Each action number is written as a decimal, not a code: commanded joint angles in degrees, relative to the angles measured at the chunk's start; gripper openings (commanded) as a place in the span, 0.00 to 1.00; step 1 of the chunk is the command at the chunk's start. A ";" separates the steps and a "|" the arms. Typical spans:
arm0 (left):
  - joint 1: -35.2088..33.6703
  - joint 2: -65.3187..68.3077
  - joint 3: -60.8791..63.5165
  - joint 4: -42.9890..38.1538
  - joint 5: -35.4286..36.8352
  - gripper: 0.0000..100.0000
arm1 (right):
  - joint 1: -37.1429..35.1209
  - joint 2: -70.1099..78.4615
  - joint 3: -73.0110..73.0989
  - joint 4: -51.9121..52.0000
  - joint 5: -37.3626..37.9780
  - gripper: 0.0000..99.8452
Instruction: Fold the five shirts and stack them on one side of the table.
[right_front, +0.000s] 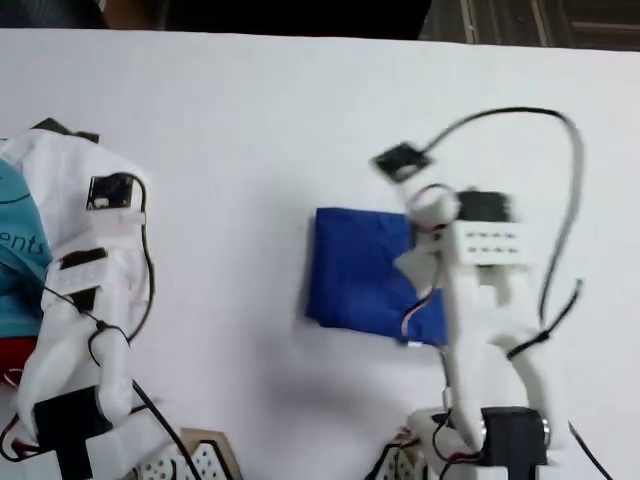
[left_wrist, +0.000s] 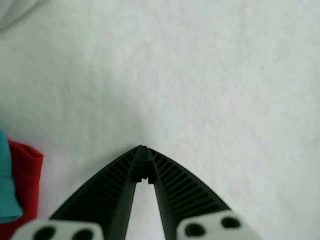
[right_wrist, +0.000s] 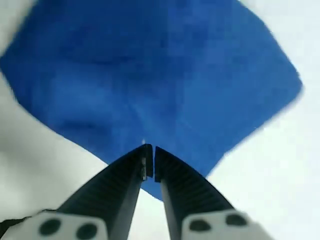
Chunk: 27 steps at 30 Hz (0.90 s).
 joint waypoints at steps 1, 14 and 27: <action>0.44 -2.37 -0.04 -0.70 0.18 0.03 | -8.13 -2.51 1.85 -3.38 -0.26 0.02; 0.44 -2.37 -0.13 -0.70 0.18 0.03 | -23.08 -2.42 18.02 -20.00 -0.88 0.02; 0.44 -2.37 -0.13 -0.70 0.18 0.03 | -24.22 1.27 12.40 -17.54 -3.43 0.02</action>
